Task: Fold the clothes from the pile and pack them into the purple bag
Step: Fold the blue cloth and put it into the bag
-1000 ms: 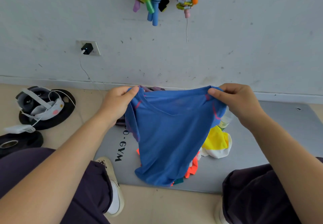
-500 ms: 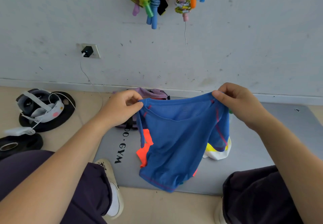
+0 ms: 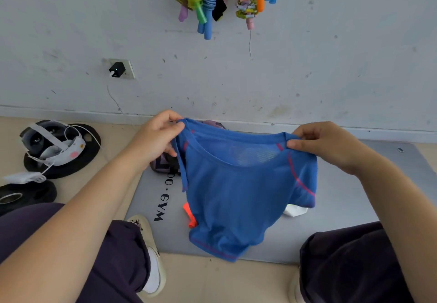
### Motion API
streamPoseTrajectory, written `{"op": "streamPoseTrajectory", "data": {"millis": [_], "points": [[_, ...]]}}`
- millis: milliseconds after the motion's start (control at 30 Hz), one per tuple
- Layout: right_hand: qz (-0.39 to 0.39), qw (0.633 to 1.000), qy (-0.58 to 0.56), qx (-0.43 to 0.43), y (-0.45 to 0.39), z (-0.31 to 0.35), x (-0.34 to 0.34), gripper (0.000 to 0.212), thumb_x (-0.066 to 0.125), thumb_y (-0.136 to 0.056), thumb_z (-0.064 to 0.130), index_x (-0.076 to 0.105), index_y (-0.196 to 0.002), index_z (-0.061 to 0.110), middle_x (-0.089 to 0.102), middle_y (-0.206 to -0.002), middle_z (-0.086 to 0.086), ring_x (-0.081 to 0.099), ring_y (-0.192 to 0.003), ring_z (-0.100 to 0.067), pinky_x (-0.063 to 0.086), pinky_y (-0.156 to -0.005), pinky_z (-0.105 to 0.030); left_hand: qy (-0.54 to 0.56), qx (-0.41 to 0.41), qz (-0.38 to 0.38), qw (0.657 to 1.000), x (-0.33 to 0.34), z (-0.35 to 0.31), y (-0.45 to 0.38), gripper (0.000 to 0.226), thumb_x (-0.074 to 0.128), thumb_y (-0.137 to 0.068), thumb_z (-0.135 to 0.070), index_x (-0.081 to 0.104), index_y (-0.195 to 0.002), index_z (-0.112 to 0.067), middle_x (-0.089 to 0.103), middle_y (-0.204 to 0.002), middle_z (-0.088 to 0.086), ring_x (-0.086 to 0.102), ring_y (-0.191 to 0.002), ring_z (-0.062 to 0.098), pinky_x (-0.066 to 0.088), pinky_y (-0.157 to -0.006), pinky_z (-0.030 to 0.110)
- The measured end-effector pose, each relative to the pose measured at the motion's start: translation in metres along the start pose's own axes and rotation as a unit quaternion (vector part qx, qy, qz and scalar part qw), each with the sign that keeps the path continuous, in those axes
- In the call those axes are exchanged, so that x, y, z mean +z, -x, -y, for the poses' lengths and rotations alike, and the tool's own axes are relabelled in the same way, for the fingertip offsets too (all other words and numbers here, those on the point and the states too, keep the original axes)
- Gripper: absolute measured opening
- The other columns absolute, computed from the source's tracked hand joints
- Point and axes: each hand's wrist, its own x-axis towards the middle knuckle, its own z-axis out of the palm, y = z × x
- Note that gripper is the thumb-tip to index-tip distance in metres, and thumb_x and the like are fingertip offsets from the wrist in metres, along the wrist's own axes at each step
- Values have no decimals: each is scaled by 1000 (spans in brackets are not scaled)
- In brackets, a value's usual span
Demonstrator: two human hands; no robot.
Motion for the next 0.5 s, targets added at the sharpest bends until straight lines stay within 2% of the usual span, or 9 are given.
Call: {"op": "streamPoseTrajectory", "data": {"millis": [67,100,167,233,367,433,500], "points": [[-33,999,34,-3,-2,-2,-1,21,76,-82,26,67,-71,11,59,-66,-6,51,-65,-14,39,-65,-31,-181,60,-30,981,2,7,0,10,58,-97,-21,60,-89,-26,72,-80,0,59,-63,13,49,-63,33],[-59,997,41,-5,-3,-3,-2,28,77,-80,29,62,-66,11,52,-61,-1,44,-60,-12,34,-60,-29,-210,77,-36,974,3,10,0,7,62,-95,-22,62,-88,-24,72,-75,0,60,-65,11,47,-67,35],[-108,993,33,-17,-4,-3,-3,38,79,-77,35,53,-61,12,42,-55,7,34,-53,-8,27,-54,-28,-205,75,-52,974,4,13,-1,8,70,-89,-23,67,-84,-19,72,-70,-2,63,-67,15,48,-70,36],[-134,990,12,-38,-4,-3,-5,40,78,-77,36,51,-60,12,41,-54,7,33,-52,-7,26,-53,-27,-201,62,-72,975,1,14,-3,10,76,-84,-24,71,-80,-16,72,-71,-1,65,-68,18,50,-68,31],[-98,994,6,-54,-2,-3,-8,20,76,-81,28,66,-70,15,61,-65,-2,49,-60,-7,40,-58,-21,-221,58,-55,972,-2,17,-4,7,76,-84,-16,73,-80,-21,72,-77,-2,62,-62,11,56,-65,32],[-78,995,22,-50,-2,-5,-8,11,73,-84,21,70,-74,18,66,-67,1,53,-61,-5,43,-58,-12,-193,42,-29,980,1,18,-4,17,72,-87,-12,72,-79,-27,72,-79,-3,62,-55,9,57,-57,29],[-79,995,30,-54,-3,-7,-8,9,70,-88,16,70,-79,17,67,-72,3,55,-65,-5,44,-64,-14,-121,17,-13,992,3,17,-4,22,66,-91,-7,72,-82,-27,72,-83,-3,65,-61,7,55,-55,20]]}}
